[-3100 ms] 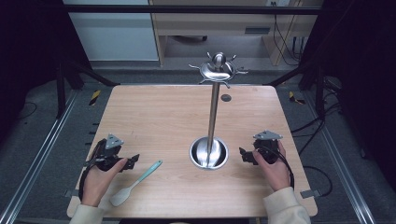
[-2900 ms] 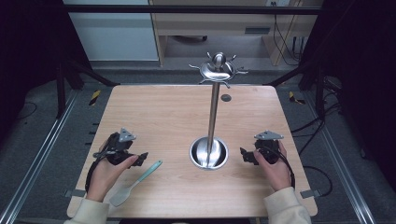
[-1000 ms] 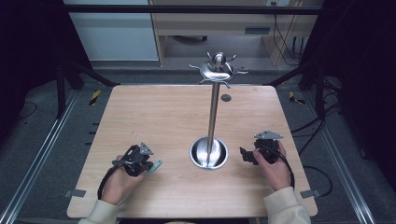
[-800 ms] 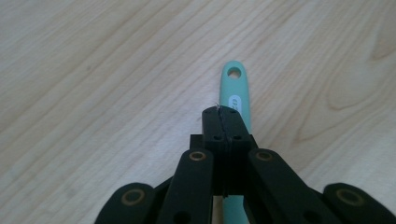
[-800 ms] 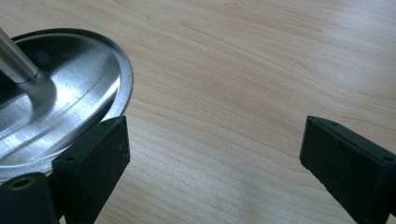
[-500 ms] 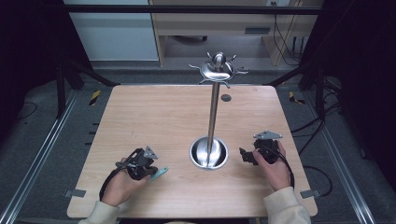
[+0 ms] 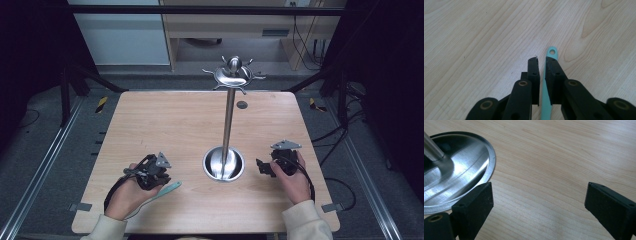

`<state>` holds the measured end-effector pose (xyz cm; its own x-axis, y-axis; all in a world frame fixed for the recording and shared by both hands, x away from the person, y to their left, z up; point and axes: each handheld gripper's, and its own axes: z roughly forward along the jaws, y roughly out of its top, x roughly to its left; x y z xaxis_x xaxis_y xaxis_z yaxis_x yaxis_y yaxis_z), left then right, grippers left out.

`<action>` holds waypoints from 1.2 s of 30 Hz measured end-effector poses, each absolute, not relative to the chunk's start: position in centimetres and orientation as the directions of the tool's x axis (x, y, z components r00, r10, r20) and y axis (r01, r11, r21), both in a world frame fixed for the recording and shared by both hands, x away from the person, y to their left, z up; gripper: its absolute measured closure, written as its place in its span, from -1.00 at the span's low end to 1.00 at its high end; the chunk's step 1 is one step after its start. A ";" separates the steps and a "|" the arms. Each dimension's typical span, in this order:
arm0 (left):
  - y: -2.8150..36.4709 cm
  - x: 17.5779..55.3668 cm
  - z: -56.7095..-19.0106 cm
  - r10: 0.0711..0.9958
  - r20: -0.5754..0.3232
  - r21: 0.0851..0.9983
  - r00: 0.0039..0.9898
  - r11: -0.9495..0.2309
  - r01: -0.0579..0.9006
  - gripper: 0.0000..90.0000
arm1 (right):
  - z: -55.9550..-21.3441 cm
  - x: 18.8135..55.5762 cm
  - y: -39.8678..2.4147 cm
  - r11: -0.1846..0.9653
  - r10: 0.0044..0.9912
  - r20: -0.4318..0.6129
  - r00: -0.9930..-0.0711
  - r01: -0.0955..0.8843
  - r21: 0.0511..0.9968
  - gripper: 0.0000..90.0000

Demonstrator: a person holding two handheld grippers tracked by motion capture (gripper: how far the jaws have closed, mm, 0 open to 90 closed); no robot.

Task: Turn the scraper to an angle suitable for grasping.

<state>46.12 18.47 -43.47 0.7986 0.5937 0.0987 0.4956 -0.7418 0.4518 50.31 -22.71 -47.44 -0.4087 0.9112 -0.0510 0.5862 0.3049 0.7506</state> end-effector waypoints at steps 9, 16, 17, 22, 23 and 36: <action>17.2 46.4 -44.0 0.542 0.108 0.322 0.834 -0.812 0.486 0.56 | -47.4 50.3 -22.8 0.296 0.914 -0.043 -0.403 0.589 0.752 -0.81; 16.3 46.9 -45.1 0.525 0.090 0.265 0.846 -0.832 0.488 0.51 | -47.4 50.3 -22.8 0.296 0.913 -0.043 -0.405 0.589 0.752 -0.81; 16.2 47.0 -45.2 0.522 0.087 0.264 0.848 -0.833 0.486 0.51 | -47.4 50.3 -22.8 0.296 0.913 -0.043 -0.405 0.589 0.752 -0.81; 15.9 47.2 -45.6 0.520 0.086 0.244 0.850 -0.838 0.489 0.49 | -47.4 50.3 -22.8 0.298 0.914 -0.045 -0.404 0.589 0.751 -0.81; 15.9 47.2 -45.6 0.523 0.087 0.244 0.848 -0.836 0.491 0.49 | -47.4 50.3 -22.8 0.297 0.913 -0.043 -0.405 0.590 0.751 -0.81; 15.8 47.5 -46.1 0.516 0.077 0.206 0.853 -0.846 0.493 0.49 | -47.4 50.3 -22.8 0.297 0.913 -0.042 -0.405 0.591 0.750 -0.81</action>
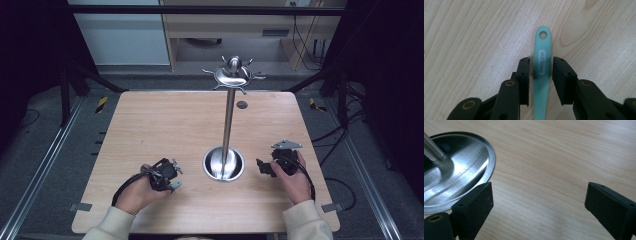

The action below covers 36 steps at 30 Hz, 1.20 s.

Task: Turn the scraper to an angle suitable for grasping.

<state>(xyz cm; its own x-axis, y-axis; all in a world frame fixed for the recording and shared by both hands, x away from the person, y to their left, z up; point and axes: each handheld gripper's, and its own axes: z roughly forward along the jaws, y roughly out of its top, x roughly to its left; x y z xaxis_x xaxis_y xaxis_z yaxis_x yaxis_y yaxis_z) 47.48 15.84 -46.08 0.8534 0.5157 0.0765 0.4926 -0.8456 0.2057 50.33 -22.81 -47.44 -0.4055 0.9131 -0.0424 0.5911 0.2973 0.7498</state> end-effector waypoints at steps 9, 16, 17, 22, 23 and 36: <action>15.5 47.8 -46.3 0.510 0.058 0.185 0.858 -0.850 0.493 0.54 | -47.4 50.3 -22.8 0.297 0.913 -0.043 -0.406 0.589 0.752 -0.81; 15.4 47.9 -46.2 0.498 0.045 0.171 0.866 -0.858 0.484 0.63 | -47.4 50.3 -22.9 0.297 0.913 -0.043 -0.406 0.588 0.753 -0.81; 15.4 47.8 -46.2 0.496 0.048 0.171 0.867 -0.859 0.482 0.63 | -47.4 50.3 -22.9 0.296 0.913 -0.042 -0.406 0.588 0.753 -0.81; 15.9 47.7 -45.5 0.501 0.045 0.213 0.864 -0.850 0.482 0.63 | -47.4 50.3 -22.8 0.298 0.912 -0.043 -0.407 0.588 0.752 -0.81; 16.0 47.6 -45.2 0.505 0.043 0.230 0.862 -0.845 0.484 0.63 | -47.4 50.3 -22.8 0.298 0.912 -0.043 -0.407 0.588 0.752 -0.81; 18.7 46.5 -40.3 0.561 0.073 0.426 0.825 -0.766 0.482 0.64 | -47.4 50.3 -22.7 0.301 0.910 -0.042 -0.412 0.589 0.750 -0.81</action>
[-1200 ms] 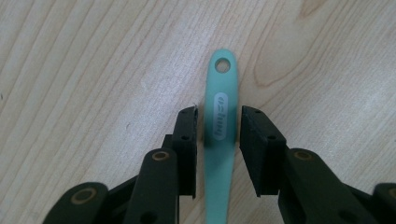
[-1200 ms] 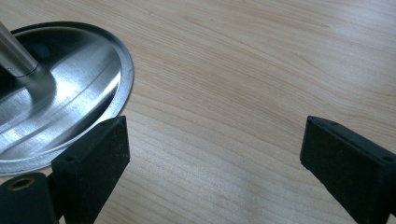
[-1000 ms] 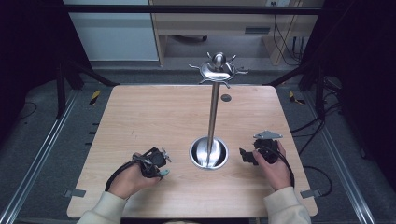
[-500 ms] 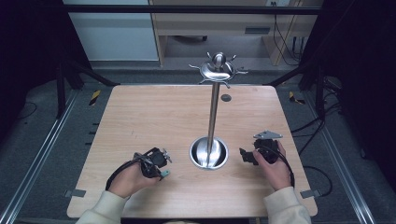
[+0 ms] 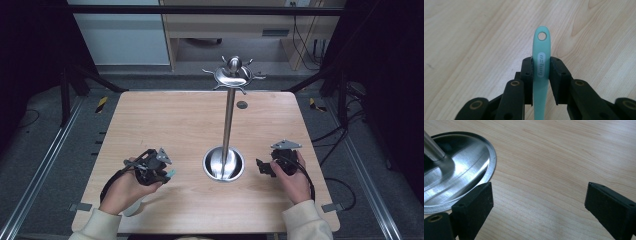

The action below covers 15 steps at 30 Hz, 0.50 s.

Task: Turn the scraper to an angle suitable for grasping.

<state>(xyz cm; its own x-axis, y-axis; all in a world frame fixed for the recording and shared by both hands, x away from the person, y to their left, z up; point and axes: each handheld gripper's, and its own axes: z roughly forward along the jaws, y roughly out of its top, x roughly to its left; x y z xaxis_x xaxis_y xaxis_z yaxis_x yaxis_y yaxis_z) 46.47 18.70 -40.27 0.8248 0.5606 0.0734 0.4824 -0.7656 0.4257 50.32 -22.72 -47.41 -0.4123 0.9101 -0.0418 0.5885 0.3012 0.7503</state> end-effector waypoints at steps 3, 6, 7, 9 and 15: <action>19.3 46.2 -38.9 0.572 0.073 0.470 0.817 -0.743 0.477 0.64 | -47.4 50.3 -22.7 0.298 0.911 -0.038 -0.412 0.590 0.751 -0.81; 19.8 45.9 -37.5 0.581 0.073 0.511 0.811 -0.720 0.469 0.64 | -47.4 50.3 -22.7 0.300 0.911 -0.041 -0.410 0.591 0.749 -0.81; 20.0 45.8 -37.1 0.584 0.075 0.527 0.808 -0.711 0.465 0.64 | -47.4 50.3 -22.7 0.300 0.911 -0.042 -0.409 0.592 0.748 -0.81; 20.4 45.7 -36.3 0.588 0.073 0.555 0.806 -0.695 0.457 0.64 | -47.5 50.3 -22.7 0.305 0.910 -0.046 -0.413 0.589 0.748 -0.81; 20.9 45.2 -34.4 0.608 0.093 0.614 0.788 -0.659 0.435 0.64 | -47.5 50.4 -22.7 0.304 0.911 -0.047 -0.410 0.590 0.748 -0.81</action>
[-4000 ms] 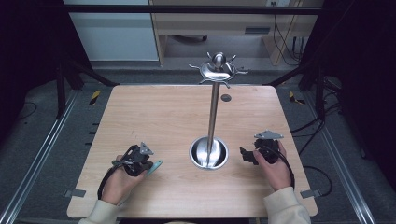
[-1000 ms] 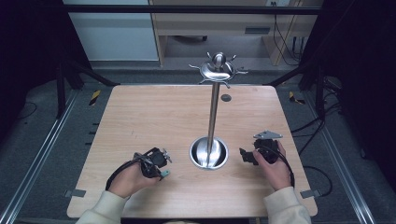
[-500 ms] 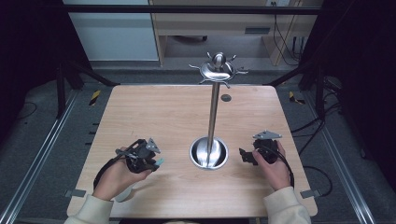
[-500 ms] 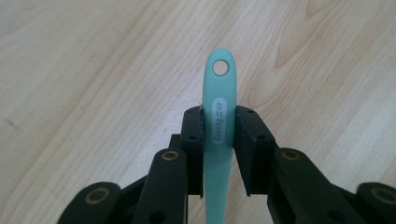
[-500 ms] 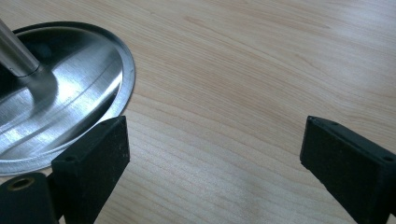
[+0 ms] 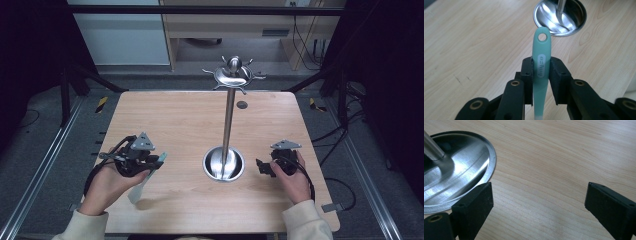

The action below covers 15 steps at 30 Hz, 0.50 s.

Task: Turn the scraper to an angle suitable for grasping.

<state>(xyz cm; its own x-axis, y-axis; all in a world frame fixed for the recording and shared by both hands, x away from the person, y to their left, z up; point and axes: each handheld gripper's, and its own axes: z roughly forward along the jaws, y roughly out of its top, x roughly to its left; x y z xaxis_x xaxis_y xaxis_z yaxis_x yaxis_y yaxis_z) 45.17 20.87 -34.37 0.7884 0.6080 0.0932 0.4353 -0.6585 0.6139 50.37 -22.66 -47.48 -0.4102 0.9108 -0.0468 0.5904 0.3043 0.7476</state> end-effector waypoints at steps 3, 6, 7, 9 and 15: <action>20.9 45.0 -33.6 0.610 0.100 0.633 0.786 -0.648 0.423 0.64 | -47.5 50.4 -22.7 0.306 0.910 -0.048 -0.411 0.590 0.747 -0.81; 20.8 44.8 -33.1 0.609 0.110 0.649 0.785 -0.642 0.408 0.64 | -47.5 50.4 -22.6 0.309 0.910 -0.050 -0.412 0.591 0.745 -0.81; 20.8 44.7 -33.0 0.609 0.113 0.653 0.785 -0.641 0.403 0.64 | -47.5 50.4 -22.6 0.310 0.909 -0.051 -0.413 0.590 0.746 -0.81; 20.7 44.6 -32.8 0.607 0.120 0.661 0.785 -0.639 0.393 0.64 | -47.5 50.4 -22.6 0.309 0.909 -0.049 -0.414 0.589 0.747 -0.81; 20.6 44.2 -31.9 0.627 0.133 0.709 0.767 -0.601 0.368 0.64 | -47.5 50.4 -22.6 0.309 0.908 -0.047 -0.416 0.589 0.746 -0.82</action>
